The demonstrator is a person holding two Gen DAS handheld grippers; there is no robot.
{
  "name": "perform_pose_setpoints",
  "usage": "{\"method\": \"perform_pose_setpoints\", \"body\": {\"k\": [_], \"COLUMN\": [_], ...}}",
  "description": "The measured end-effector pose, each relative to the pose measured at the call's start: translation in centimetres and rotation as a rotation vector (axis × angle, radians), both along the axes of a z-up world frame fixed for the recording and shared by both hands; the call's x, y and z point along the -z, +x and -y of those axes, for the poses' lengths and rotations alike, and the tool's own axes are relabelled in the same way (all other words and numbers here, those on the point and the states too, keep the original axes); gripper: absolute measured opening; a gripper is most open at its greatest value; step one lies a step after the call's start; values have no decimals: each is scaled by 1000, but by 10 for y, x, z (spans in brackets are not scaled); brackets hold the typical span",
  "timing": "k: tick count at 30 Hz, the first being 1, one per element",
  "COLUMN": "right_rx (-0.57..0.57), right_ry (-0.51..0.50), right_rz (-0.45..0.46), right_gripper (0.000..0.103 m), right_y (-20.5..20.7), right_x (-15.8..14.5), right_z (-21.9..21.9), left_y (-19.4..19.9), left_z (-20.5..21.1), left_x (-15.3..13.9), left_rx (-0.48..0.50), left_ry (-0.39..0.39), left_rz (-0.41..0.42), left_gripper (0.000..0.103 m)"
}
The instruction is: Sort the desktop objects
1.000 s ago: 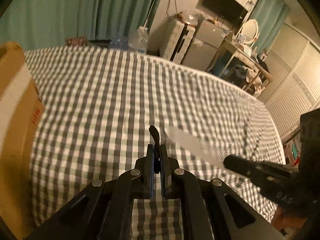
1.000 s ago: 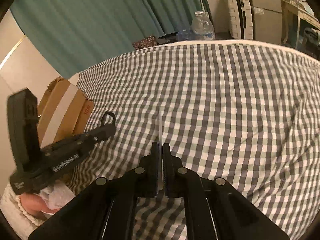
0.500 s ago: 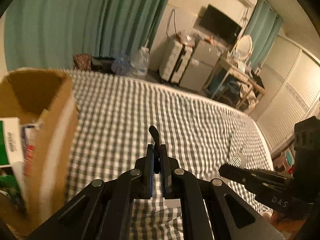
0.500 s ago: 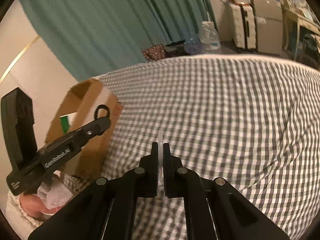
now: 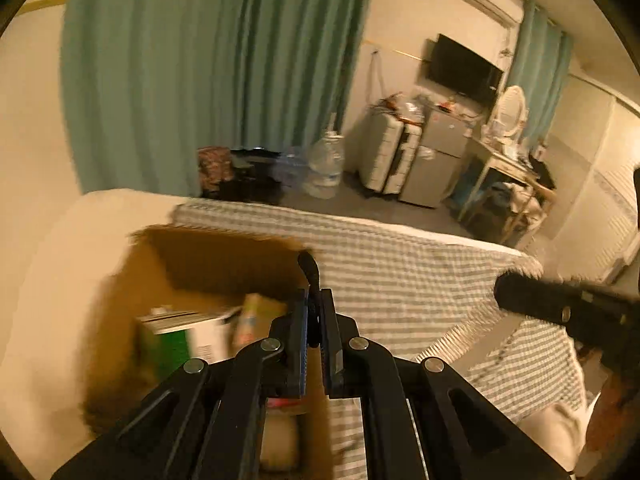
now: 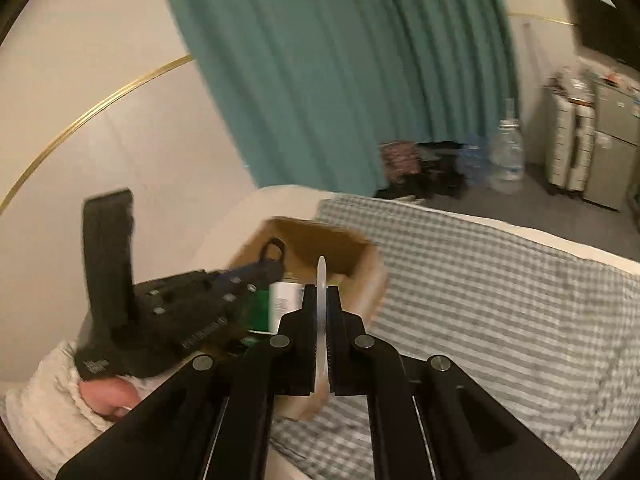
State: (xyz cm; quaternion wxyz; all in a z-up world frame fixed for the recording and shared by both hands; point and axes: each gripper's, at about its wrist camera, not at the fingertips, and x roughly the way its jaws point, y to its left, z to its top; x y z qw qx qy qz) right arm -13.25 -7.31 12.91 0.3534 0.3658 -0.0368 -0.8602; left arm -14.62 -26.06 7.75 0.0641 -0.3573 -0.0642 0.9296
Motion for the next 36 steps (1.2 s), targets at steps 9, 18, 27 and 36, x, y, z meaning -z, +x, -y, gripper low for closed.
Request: {"method": "perform_pose_setpoints", "body": {"k": [9,18,27,36], "right_rx": [-6,213,371,479], "right_ry": [193,183,106,223], "right_rz": [119,50,-141,-131], "right_gripper": [3,64,86,103], "right_y": [-28,-43,-6,64], "right_x": [66,52,-35,-53], "right_z": [108,91,49,-30], "left_y": [0,2,36,68], "left_z": [54,70,62,38], "left_x": [61,55,-21,-48], "left_rx": [24,69,42,-20], "left_ry": [-12,-67,-43,-76], "left_rz": [65,8,-128,-137], "left_gripper": [6,73,103,103]}}
